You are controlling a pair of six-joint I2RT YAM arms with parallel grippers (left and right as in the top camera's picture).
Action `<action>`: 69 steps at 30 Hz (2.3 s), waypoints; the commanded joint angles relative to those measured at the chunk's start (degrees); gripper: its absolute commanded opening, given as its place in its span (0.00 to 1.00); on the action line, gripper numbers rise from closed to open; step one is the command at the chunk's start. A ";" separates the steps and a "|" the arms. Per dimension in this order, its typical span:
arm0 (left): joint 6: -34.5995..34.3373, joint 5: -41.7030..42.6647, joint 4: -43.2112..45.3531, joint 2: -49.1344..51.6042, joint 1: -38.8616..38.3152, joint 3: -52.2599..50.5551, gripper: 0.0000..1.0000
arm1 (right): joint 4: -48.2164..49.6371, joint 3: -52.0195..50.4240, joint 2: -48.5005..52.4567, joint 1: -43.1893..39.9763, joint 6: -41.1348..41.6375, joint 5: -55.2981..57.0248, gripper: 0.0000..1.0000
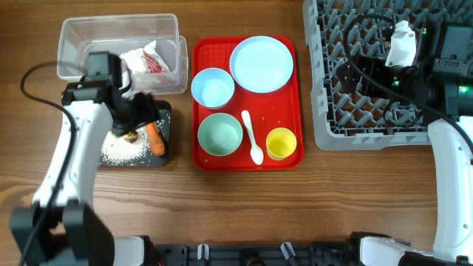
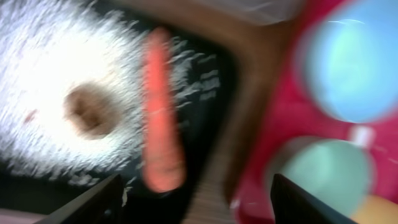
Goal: Sort waste into correct bins and load items into the dishwasher rack
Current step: 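Move the left gripper to the yellow cup and grasp it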
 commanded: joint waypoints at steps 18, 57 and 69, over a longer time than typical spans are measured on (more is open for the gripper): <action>5.20 4.76 22.60 7.50 -37.83 2.10 0.82 | 0.83 0.90 0.37 -0.22 1.68 0.37 1.00; 1.11 -6.58 18.67 16.20 -45.40 2.05 0.04 | 0.20 0.90 0.37 -0.22 1.66 0.22 1.00; 1.16 -2.80 20.20 16.37 -45.40 2.05 0.25 | 0.20 0.90 0.37 -0.22 1.44 0.22 1.00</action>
